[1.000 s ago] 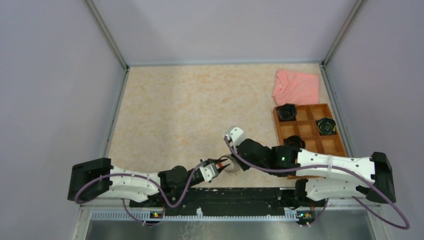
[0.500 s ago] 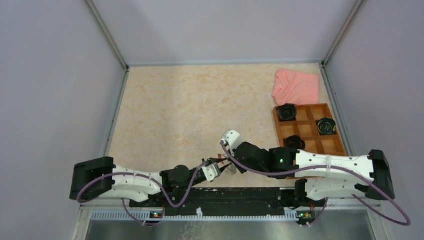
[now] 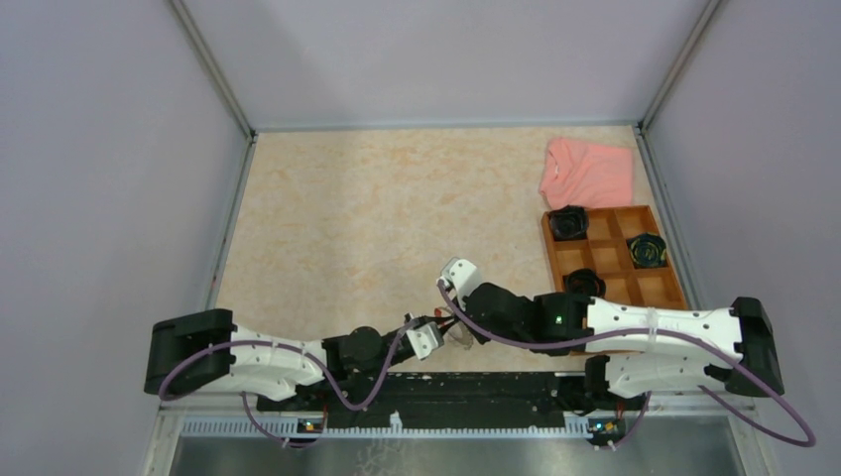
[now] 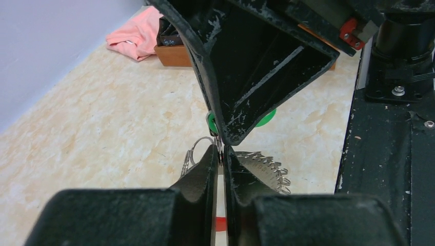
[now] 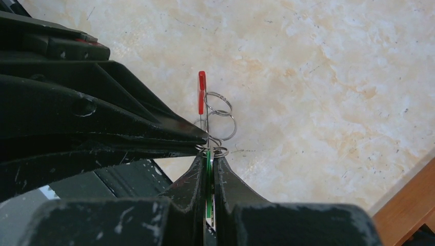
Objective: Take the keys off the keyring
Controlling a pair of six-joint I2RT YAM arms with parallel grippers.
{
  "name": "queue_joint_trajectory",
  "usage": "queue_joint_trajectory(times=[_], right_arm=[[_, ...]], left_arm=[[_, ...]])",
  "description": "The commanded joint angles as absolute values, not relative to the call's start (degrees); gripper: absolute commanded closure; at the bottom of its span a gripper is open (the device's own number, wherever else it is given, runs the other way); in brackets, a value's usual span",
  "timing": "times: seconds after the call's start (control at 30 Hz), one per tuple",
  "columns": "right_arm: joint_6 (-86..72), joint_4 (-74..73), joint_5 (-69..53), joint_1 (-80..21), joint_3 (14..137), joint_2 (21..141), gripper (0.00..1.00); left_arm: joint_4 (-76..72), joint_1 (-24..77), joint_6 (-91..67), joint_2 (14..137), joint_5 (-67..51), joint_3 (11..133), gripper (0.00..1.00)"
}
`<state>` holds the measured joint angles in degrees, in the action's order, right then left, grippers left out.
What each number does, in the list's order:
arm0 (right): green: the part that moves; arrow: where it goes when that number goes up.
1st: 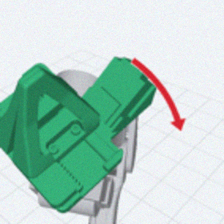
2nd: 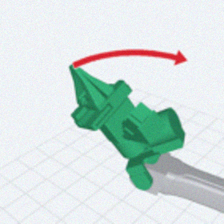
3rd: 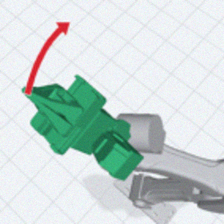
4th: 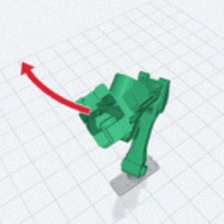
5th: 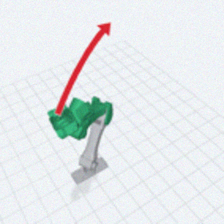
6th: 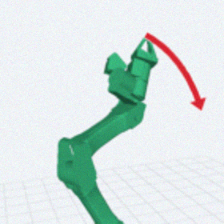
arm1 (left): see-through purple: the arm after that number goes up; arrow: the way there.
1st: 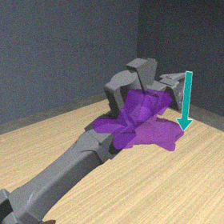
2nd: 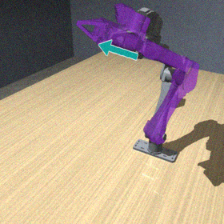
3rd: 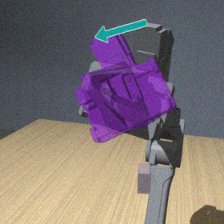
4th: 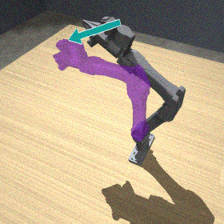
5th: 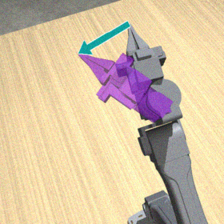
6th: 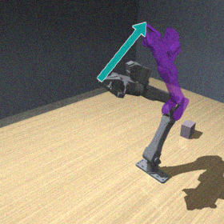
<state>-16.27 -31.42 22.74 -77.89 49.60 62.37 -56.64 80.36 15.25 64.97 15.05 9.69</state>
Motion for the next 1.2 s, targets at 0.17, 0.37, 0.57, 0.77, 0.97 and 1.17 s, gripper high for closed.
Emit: queue_joint_trajectory(times=[0.17,0.37,0.57,0.77,0.97,1.17], right_arm=[[-19.9,-30.4,25.1,-77.4,48.2,59.5,1.0],[-22.1,-30.0,23.4,-73.4,44.8,57.9,1.0],[-21.4,-29.3,23.3,-72.7,44.4,57.2,1.0],[-19.3,-29.2,22.4,-72.7,46.4,57.2,1.0],[-17.7,-29.4,21.1,-72.8,48.6,57.9,1.0],[-17.1,-30.4,20.2,-72.9,50.0,58.6,1.0]], left_arm=[[-58.9,80.7,14.7,65.2,15.5,11.8,1.0],[-59.2,80.7,14.3,64.5,14.7,11.0,1.0],[-63.2,80.7,13.4,65.0,13.6,9.1,1.0],[-64.5,80.7,11.7,66.1,14.9,8.7,0.87],[-64.0,80.7,11.4,65.3,16.0,8.5,0.75],[-63.4,80.7,11.6,65.1,16.0,8.9,0.75]])
